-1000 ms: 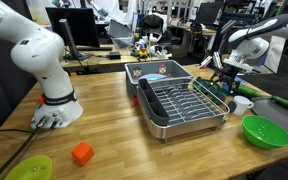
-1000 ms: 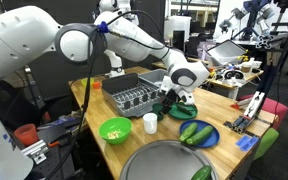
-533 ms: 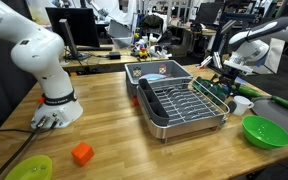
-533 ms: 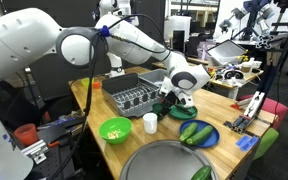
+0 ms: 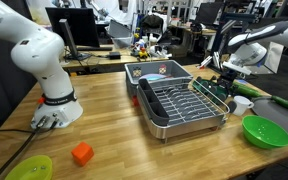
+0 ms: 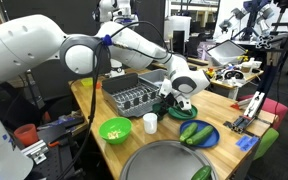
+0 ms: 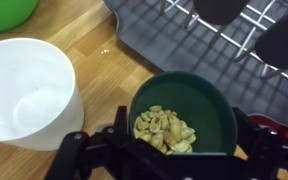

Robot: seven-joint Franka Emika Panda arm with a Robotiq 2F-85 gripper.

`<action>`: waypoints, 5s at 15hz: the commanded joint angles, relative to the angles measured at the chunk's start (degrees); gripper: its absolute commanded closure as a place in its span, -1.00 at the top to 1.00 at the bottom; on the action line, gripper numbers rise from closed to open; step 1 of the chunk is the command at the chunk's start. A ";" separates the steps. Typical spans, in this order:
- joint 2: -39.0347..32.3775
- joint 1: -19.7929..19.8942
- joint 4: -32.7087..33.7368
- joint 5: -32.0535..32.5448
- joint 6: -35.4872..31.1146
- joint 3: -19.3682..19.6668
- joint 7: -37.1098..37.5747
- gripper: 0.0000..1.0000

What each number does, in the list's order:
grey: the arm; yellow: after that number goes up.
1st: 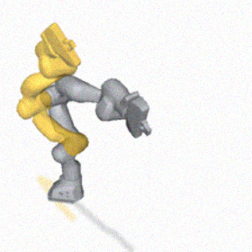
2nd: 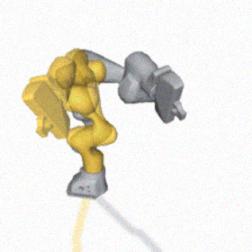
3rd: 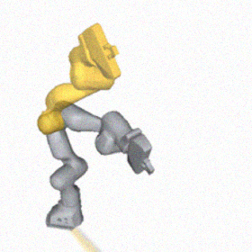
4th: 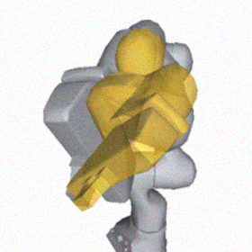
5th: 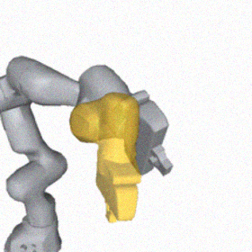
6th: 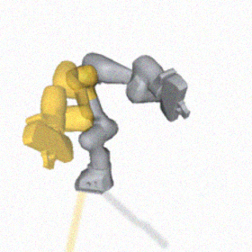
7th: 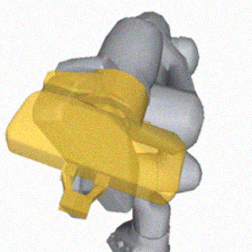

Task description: Pour the contents of the green cup into the green bowl

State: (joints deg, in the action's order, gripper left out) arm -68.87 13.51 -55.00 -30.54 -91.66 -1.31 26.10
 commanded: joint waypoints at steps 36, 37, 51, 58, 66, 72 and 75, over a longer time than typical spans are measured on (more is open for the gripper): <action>22.83 0.51 -21.23 1.31 -5.60 3.10 -0.93 0.03; 24.32 -0.09 -23.54 0.88 -6.75 3.55 -1.04 0.03; 42.50 -3.92 -55.96 -7.33 -27.31 2.57 -16.37 0.03; 43.84 -4.40 -57.03 -6.07 -25.18 3.31 -16.17 0.53; 44.08 -4.41 -57.44 -6.07 -25.20 3.32 -16.28 0.03; 47.11 -4.41 -61.47 -3.93 -25.14 5.60 -14.04 0.03; 50.86 -4.36 -65.42 -2.52 -24.64 6.75 -13.69 0.03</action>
State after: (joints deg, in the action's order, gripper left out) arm -22.76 9.90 -115.96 -34.51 -116.78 4.21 11.16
